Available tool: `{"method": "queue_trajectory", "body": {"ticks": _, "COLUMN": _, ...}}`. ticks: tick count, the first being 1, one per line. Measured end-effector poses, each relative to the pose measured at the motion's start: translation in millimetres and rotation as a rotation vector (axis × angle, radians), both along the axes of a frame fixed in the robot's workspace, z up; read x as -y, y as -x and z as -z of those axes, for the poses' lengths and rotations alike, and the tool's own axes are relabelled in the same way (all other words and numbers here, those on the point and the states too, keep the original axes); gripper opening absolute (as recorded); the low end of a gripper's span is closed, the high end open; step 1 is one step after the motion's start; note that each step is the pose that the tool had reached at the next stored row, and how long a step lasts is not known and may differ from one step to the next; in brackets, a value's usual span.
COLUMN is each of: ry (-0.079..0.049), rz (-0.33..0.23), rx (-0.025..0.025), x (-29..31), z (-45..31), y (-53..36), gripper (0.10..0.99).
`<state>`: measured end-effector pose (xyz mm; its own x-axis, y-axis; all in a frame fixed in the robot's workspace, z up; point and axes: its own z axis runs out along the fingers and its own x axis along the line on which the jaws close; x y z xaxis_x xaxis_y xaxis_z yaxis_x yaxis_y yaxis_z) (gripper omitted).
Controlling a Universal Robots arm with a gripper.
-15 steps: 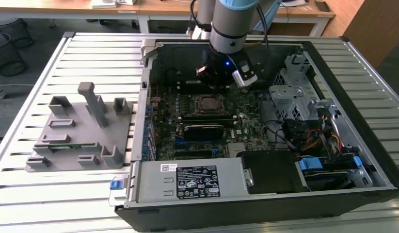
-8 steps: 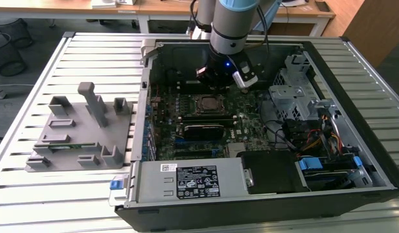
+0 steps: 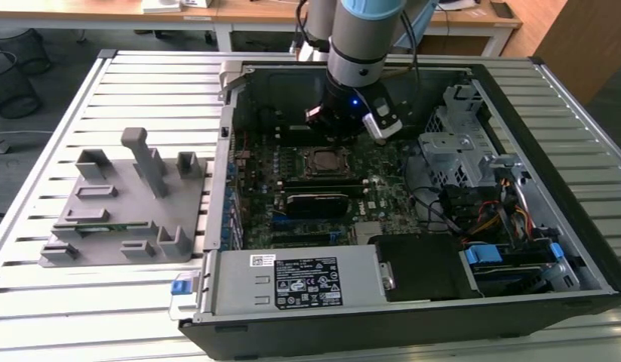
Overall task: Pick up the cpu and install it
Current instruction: 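Install the second cpu locking lever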
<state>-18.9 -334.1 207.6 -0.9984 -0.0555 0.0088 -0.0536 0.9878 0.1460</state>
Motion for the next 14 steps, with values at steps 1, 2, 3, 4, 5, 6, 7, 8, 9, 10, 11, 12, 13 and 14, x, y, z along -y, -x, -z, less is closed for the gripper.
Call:
{"method": "queue_trajectory", "body": {"ticks": 1, "ry": 0.000, "rz": 0.000, "rx": 0.0000, "x": 0.0, "z": -1.7, "y": 0.0, "gripper": 0.106}}
{"method": "queue_trajectory", "body": {"ticks": 2, "ry": 0.000, "rz": 0.000, "rx": 0.0000, "x": 0.0, "z": -4.3, "y": 0.0, "gripper": 0.106}}
{"method": "queue_trajectory", "body": {"ticks": 3, "ry": -0.001, "rz": 0.000, "rx": 0.0001, "x": 0.0, "z": -8.0, "y": 0.0, "gripper": 0.106}}
{"method": "queue_trajectory", "body": {"ticks": 4, "ry": 0.000, "rz": 0.000, "rx": 0.0000, "x": 0.0, "z": -12.0, "y": 0.0, "gripper": 0.106}}
{"method": "queue_trajectory", "body": {"ticks": 5, "ry": 0.000, "rz": 0.000, "rx": 0.0001, "x": 0.0, "z": -15.4, "y": -0.1, "gripper": 0.106}}
{"method": "queue_trajectory", "body": {"ticks": 6, "ry": 0.000, "rz": 0.000, "rx": 0.0000, "x": 0.0, "z": -18.3, "y": 0.0, "gripper": 0.106}}
{"method": "queue_trajectory", "body": {"ticks": 7, "ry": 0.000, "rz": 0.000, "rx": 0.0001, "x": 0.1, "z": -20.4, "y": 0.0, "gripper": 0.106}}
{"method": "queue_trajectory", "body": {"ticks": 8, "ry": 0.000, "rz": 0.000, "rx": 0.0000, "x": 0.6, "z": -21.1, "y": -0.1, "gripper": 0.106}}
{"method": "queue_trajectory", "body": {"ticks": 9, "ry": -0.001, "rz": 0.000, "rx": 0.0001, "x": 2.0, "z": -21.1, "y": -0.1, "gripper": 0.106}}
{"method": "queue_trajectory", "body": {"ticks": 10, "ry": -0.001, "rz": 0.000, "rx": 0.0001, "x": 3.7, "z": -21.1, "y": -0.1, "gripper": 0.106}}
{"method": "queue_trajectory", "body": {"ticks": 11, "ry": 0.000, "rz": 0.000, "rx": 0.0001, "x": 6.4, "z": -21.1, "y": -0.1, "gripper": 0.106}}
{"method": "queue_trajectory", "body": {"ticks": 12, "ry": 0.000, "rz": 0.000, "rx": 0.0001, "x": 9.3, "z": -21.1, "y": -0.1, "gripper": 0.106}}
{"method": "queue_trajectory", "body": {"ticks": 13, "ry": 0.000, "rz": 0.000, "rx": 0.0001, "x": 12.4, "z": -21.1, "y": 0.0, "gripper": 0.106}}
{"method": "queue_trajectory", "body": {"ticks": 14, "ry": 0.000, "rz": 0.000, "rx": 0.0001, "x": 15.4, "z": -21.1, "y": -0.1, "gripper": 0.106}}
